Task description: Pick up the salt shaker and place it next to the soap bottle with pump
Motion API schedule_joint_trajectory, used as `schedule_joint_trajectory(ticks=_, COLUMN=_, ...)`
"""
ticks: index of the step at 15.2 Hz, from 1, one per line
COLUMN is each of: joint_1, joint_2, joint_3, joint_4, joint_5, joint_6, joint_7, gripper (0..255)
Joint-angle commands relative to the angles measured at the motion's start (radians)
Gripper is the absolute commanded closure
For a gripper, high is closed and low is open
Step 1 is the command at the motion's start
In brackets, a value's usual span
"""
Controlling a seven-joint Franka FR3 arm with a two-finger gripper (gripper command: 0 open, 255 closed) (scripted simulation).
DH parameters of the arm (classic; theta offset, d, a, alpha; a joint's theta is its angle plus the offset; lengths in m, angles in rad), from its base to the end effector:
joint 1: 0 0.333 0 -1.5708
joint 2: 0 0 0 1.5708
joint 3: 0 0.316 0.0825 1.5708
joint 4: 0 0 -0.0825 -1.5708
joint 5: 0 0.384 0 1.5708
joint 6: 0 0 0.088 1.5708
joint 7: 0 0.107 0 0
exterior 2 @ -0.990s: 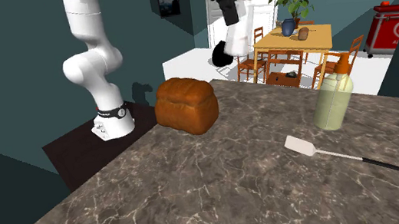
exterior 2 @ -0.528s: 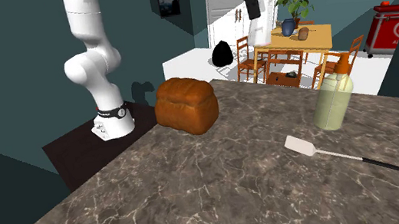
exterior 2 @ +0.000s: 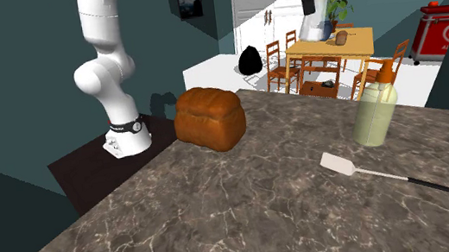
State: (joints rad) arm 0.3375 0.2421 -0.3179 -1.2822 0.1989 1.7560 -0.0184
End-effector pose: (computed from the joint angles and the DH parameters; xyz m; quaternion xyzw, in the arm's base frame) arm 0.6407 0.0591 0.6434 -0.9905 -0.0214 -0.1206 0.0626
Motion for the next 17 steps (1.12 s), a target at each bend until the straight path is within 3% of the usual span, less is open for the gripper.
schedule_joint_trajectory(ticks=1, joint_1=0.023, joint_2=0.037, joint_3=0.014, joint_4=0.051, joint_5=-0.003, joint_6=-0.009, joint_7=0.044, gripper=255)
schedule_joint_trajectory(ticks=3, joint_1=0.047, joint_2=0.082, joint_3=0.029, joint_4=0.115, joint_5=-0.006, joint_6=-0.023, joint_7=0.091, gripper=255)
schedule_joint_trajectory(ticks=17, joint_1=0.073, joint_2=0.024, joint_3=0.032, joint_4=-0.16, joint_5=-0.018, joint_6=0.194, joint_7=0.074, gripper=255)
